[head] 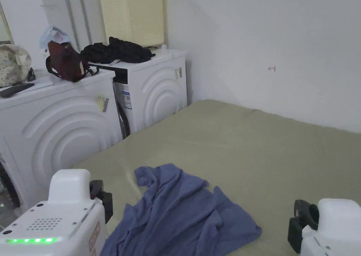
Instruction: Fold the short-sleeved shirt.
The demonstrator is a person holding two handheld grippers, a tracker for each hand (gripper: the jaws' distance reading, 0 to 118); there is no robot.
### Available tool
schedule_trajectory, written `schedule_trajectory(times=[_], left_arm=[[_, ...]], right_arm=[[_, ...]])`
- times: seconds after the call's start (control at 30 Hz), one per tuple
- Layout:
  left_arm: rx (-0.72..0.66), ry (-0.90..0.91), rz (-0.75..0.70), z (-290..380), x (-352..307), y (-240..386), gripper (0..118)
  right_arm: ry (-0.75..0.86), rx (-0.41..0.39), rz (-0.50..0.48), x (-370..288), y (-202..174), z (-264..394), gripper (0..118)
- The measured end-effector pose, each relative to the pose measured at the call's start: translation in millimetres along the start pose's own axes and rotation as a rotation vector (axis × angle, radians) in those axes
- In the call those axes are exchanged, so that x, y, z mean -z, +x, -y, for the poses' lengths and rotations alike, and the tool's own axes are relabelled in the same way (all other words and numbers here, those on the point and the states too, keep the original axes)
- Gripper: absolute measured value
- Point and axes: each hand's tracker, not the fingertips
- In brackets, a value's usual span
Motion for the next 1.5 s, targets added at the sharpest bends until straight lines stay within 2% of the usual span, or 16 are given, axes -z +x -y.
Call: schedule_trajectory(times=[0.17, 0.37, 0.53, 0.8, 0.83, 0.87, 0.93, 0.97, 1.0, 1.17, 1.33, 1.37, 1.4, 1.43, 1.47, 1.5], left_arm=[[0.008, -0.041, 0.034, 6.7, 11.6, 9.5, 1], [0.046, -0.16, 0.168, 26.5, 64.7, 41.2, 1], [0.13, -0.346, 0.248, 62.4, 121.8, 81.8, 1], [0.149, -0.672, 0.321, 125.1, 210.7, 108.3, 3], [0.163, -0.664, 0.331, 120.9, 206.5, 116.2, 9], [0.169, -0.653, 0.322, 120.2, 206.4, 119.1, 35], [0.172, -0.666, 0.321, 120.6, 214.6, 121.3, 108], [0.163, -0.722, 0.344, 130.9, 235.1, 113.4, 118], [0.166, -0.787, 0.35, 136.4, 243.9, 112.8, 117], [0.264, -0.784, 0.383, 143.3, 243.3, 126.0, 117], [0.282, -0.841, 0.402, 150.7, 258.4, 126.8, 115], [0.284, -0.836, 0.407, 146.4, 258.9, 124.8, 107], [0.282, -0.818, 0.412, 141.4, 256.2, 123.1, 90], [0.277, -0.784, 0.422, 135.5, 252.5, 121.0, 65], [0.278, -0.745, 0.411, 129.0, 250.5, 120.1, 8], [0.254, -0.728, 0.432, 126.0, 250.9, 117.1, 2]], right_arm=[[-0.035, -0.005, 0.009, 4.3, 7.9, 6.9, 1], [-0.086, 0.009, 0.017, 10.5, 21.4, 27.5, 1], [-0.155, 0.013, 0.022, 13.6, 28.4, 48.0, 1], [-0.249, 0.031, 0.046, 27.6, 39.7, 77.6, 1], [-0.261, 0.036, 0.048, 29.7, 41.4, 80.4, 1], [-0.269, 0.04, 0.05, 31.1, 42.4, 82.3, 1], [-0.287, 0.052, 0.05, 34.6, 45.3, 87.0, 1], [-0.295, 0.059, 0.047, 36.0, 46.6, 89.1, 1], [-0.302, 0.066, 0.046, 36.9, 46.7, 90.4, 1], [-0.325, 0.083, 0.052, 38.0, 48.9, 97.7, 1], [-0.352, 0.079, 0.058, 33.5, 49.1, 103.5, 1], [-0.356, 0.08, 0.06, 32.0, 50.1, 104.2, 1], [-0.358, 0.084, 0.064, 30.5, 51.8, 106.3, 1], [-0.359, 0.089, 0.068, 29.3, 53.4, 107.3, 1], [-0.361, 0.096, 0.074, 27.7, 55.3, 107.9, 1], [-0.361, 0.108, 0.077, 25.9, 57.5, 108.5, 1]])
